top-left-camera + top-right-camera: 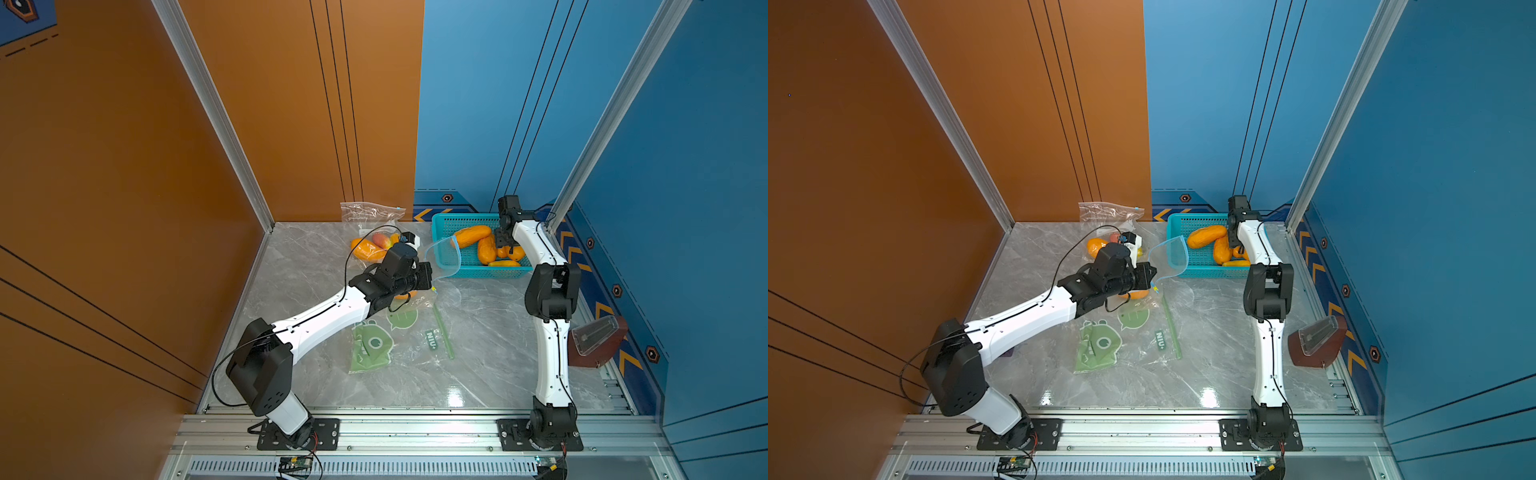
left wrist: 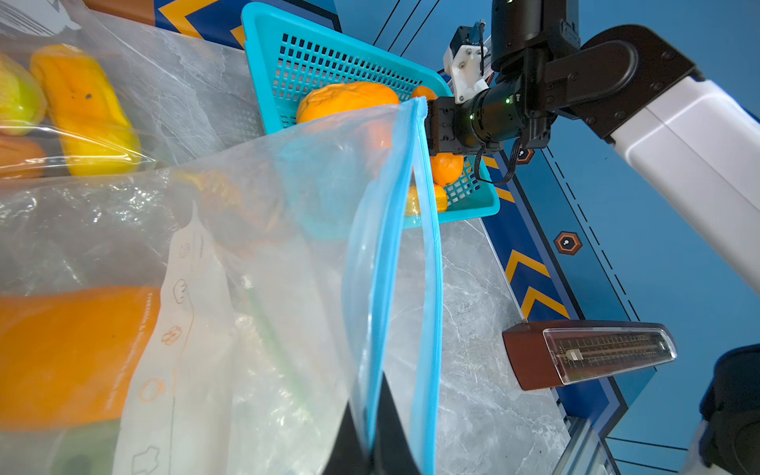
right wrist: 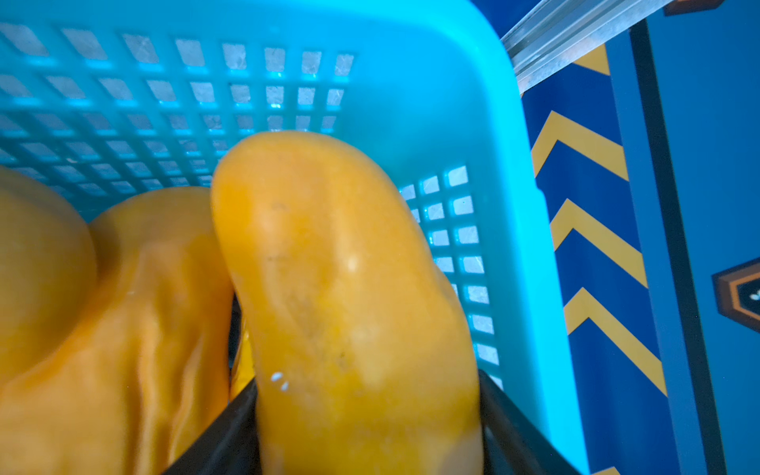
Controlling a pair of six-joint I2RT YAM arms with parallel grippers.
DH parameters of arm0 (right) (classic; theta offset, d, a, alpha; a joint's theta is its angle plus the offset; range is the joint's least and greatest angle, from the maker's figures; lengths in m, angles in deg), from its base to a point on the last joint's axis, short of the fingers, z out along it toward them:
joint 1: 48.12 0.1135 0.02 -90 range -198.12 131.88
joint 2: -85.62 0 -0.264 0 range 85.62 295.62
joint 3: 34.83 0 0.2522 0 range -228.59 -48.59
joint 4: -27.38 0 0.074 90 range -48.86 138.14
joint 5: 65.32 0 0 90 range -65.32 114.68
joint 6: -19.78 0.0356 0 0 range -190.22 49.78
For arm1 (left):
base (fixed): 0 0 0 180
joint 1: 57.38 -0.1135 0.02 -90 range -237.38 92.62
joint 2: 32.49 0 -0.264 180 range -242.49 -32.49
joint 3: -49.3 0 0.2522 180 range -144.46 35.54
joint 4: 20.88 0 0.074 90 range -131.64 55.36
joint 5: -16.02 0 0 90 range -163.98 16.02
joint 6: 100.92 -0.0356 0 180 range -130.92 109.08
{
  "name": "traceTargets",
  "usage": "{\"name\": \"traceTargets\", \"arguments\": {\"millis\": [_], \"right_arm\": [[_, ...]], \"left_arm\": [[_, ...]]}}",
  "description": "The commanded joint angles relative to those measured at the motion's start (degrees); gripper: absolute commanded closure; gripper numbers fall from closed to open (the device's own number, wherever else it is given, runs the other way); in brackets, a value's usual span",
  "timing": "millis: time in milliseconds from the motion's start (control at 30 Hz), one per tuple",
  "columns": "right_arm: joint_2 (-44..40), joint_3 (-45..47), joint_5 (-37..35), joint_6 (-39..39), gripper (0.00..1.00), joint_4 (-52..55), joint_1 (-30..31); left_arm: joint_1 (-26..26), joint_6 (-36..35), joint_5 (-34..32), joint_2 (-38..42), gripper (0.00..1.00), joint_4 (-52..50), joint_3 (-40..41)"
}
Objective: Place the mango in a zip-top bag and seal the zipper
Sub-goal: Pick up the mango from the basket, then place the mango in the zipper food storage bag.
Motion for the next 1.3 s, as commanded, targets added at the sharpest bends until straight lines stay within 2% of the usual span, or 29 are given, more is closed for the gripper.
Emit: {"name": "traceTargets", "arguments": {"millis": [0, 167, 367, 533, 600, 700, 833, 1000, 1100, 1267], "right_arm": [[-3.48, -0.46, 2.83, 0.43, 0.60, 2.66, -0.25], [-10.05, 1.97, 7.11, 2.49, 0.79, 2.49, -0.18], [-21.56, 10.10, 14.91, 8.34, 0.87, -1.60, -0.18], [-35.45, 24.53, 25.00, 16.54, 0.88, -12.03, -0.13], [-41.62, 33.37, 30.21, 21.87, 0.88, -19.38, 0.19], [-49.90, 44.96, 33.53, 28.96, 0.88, -30.10, 1.94], [-58.57, 58.09, 32.78, 35.65, 0.88, -42.63, 7.03], [-65.52, 70.78, 26.01, 39.81, 0.89, -55.60, 16.31], [-66.59, 74.30, 22.16, 39.74, 0.89, -60.92, 20.95], [-64.52, 74.08, 20.66, 38.41, 0.89, -64.18, 25.00]], "left_arm": [[-0.29, 0.08, 0.67, -0.03, 1.00, 0.34, -0.18], [-0.21, 0.00, 0.56, 0.50, 1.00, 0.33, 0.26], [0.05, -0.08, 1.08, 0.87, 1.00, 0.34, 0.36], [0.32, -0.22, 1.46, 1.35, 1.00, 0.30, 0.72], [0.32, -0.35, 1.22, 1.70, 1.00, 0.28, 0.92], [0.22, -0.53, 1.10, 1.87, 1.00, 0.28, 1.08], [0.23, -0.50, 1.01, 1.91, 1.00, 0.21, 1.07], [0.14, -0.47, 1.56, 1.91, 1.00, -0.02, 0.69], [0.12, -0.59, 1.45, 2.02, 1.00, -0.21, 0.58], [0.23, -0.53, 1.55, 2.54, 1.00, -0.15, 0.71]]}}
